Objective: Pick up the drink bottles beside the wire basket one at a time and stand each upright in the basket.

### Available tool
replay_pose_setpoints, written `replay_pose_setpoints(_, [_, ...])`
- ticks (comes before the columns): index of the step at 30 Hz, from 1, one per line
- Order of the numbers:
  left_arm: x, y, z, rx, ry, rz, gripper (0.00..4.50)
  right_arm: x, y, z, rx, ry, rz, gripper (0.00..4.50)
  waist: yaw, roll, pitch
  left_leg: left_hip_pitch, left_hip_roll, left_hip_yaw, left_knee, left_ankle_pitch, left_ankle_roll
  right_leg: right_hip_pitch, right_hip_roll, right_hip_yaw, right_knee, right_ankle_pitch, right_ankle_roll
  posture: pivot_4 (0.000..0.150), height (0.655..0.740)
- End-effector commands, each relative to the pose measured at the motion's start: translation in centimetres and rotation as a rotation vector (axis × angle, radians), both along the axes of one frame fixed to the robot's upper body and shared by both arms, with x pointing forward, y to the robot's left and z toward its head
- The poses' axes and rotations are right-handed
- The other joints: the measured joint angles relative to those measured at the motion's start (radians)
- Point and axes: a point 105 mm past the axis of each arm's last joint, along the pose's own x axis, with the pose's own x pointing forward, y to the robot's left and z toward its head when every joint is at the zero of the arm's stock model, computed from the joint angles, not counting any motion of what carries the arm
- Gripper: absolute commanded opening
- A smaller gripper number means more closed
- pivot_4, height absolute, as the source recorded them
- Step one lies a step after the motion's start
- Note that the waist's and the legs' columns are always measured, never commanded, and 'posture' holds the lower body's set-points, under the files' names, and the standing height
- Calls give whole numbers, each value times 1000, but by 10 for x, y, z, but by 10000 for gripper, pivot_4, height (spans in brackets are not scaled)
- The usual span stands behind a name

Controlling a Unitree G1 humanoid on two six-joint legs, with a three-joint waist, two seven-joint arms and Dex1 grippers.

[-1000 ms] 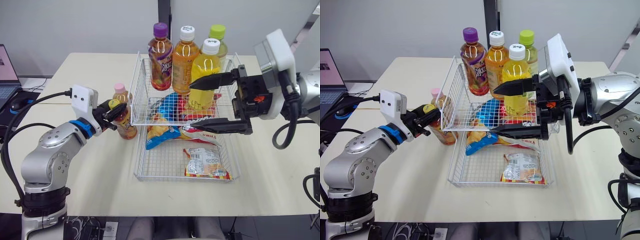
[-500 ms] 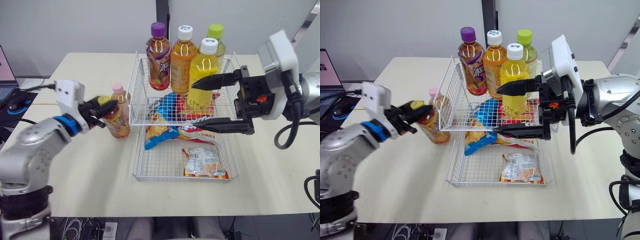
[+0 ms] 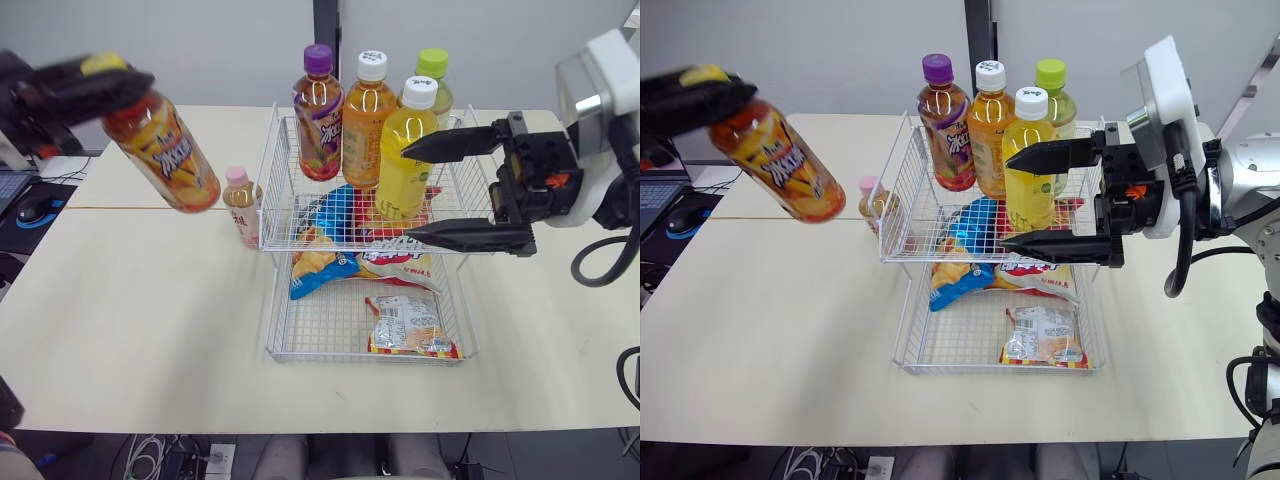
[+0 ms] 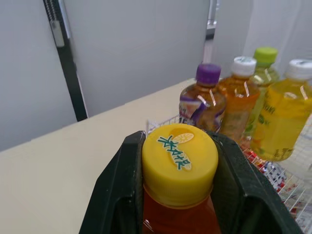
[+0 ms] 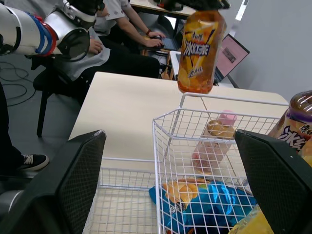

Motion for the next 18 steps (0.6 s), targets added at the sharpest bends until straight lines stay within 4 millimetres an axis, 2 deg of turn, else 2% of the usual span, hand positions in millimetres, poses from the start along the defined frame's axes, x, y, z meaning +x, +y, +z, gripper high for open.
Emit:
replay_pose_setpoints(1, [-12,-10,30,0,-83,-81,13714,-5,-7,17,25,-63,-9,45000,1,0,0,0,0,-1,0,0,0,0,0,0,0,0,0,1500,7400])
replay_pose_setpoints(4, [-14,-29,48,-5,-113,-191,13714,-5,-11,20,24,-60,-27,45000,4,-1,1,-1,0,-1,1,0,0,0,0,-1,0,0,0,1500,7400])
replay_pose_setpoints(11, [-5,-74,61,56,-112,-375,13714,-5,-14,18,21,-53,-66,45000,0,-1,1,-2,0,-1,1,0,0,-1,1,0,0,0,0,1500,7400])
replay_pose_setpoints(13, [0,-85,58,77,-92,-409,13714,-4,-15,17,21,-54,-79,45000,-1,-1,1,-2,0,-1,1,0,0,-1,1,0,1,0,0,1500,7400])
replay_pose_setpoints(18, [22,-108,30,162,-43,-458,13714,-3,-20,17,23,-63,-125,45000,-4,-1,1,-3,0,0,1,0,0,-2,1,1,0,0,0,1500,7400])
